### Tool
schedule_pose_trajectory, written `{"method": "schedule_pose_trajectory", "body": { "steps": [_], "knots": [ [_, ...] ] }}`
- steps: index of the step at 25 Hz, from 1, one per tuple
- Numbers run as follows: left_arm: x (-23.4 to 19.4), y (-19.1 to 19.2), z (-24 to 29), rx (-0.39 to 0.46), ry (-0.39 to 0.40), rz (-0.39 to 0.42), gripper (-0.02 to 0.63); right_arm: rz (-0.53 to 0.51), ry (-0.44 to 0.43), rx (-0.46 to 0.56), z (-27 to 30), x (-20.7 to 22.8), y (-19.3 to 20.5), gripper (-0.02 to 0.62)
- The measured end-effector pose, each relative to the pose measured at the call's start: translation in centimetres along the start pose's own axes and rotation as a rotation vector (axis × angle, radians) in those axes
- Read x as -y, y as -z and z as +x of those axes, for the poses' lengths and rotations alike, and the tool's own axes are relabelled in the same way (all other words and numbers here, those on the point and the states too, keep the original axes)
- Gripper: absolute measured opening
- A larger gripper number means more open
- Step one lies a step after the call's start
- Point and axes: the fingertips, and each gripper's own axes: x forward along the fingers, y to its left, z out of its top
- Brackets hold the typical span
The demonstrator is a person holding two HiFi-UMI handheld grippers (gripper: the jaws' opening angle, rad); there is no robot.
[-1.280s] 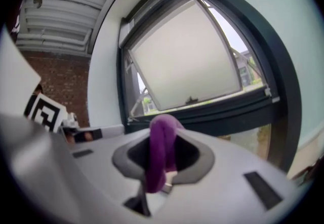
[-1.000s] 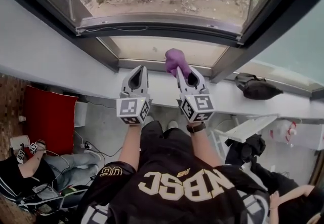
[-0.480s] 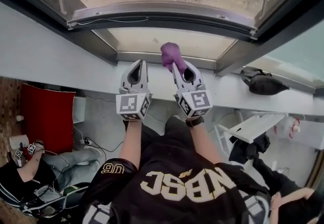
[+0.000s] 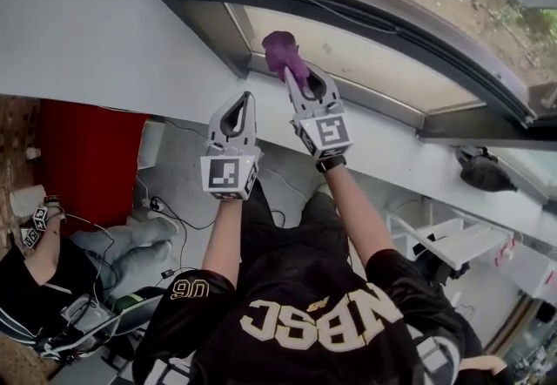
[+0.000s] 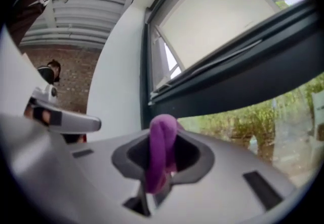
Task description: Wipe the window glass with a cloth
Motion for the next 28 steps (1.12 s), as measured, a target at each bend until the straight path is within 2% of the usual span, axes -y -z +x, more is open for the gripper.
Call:
{"method": "schedule_pose_trajectory", "body": {
  "steps": [3,5,8,10,13,17,21,25,28],
  "knots": [
    [-3.6,0.3,0.3,0.006,0.032,-0.037,0.017,-0.037,-0.012,0.024,7.6,-2.0,2.4,0.086],
    [-5.3,1.0,0.0,-0.003,0.067,-0.063,0.018,-0.049,0.018,0.055,12.2,-2.6,3.7,0.086],
    [-8.0,2.8,-0.8,-0.043,0.076,-0.126,0.017,-0.012,0.045,0.097,17.9,-3.1,5.6,0.086],
    [-9.4,4.1,-0.6,-0.061,0.069,-0.114,0.017,0.04,0.048,0.142,20.5,-2.9,6.2,0.086],
    [-9.2,6.1,0.8,-0.054,0.059,-0.072,0.017,0.04,0.076,0.19,21.6,-0.1,7.1,0.086],
    [-6.7,8.2,2.7,-0.029,0.038,-0.024,0.018,0.063,0.137,0.233,17.2,4.0,7.3,0.086],
    [0.0,9.2,6.1,0.016,0.054,-0.025,0.017,0.158,0.189,0.303,8.3,12.0,5.7,0.086],
    [10.1,10.4,10.3,0.01,0.162,-0.086,0.017,0.14,0.327,0.351,-3.1,23.1,3.5,0.084],
    [17.2,11.9,12.5,0.002,0.264,-0.104,0.017,0.109,0.431,0.372,-10.7,28.7,3.0,0.084]
  ]
}}
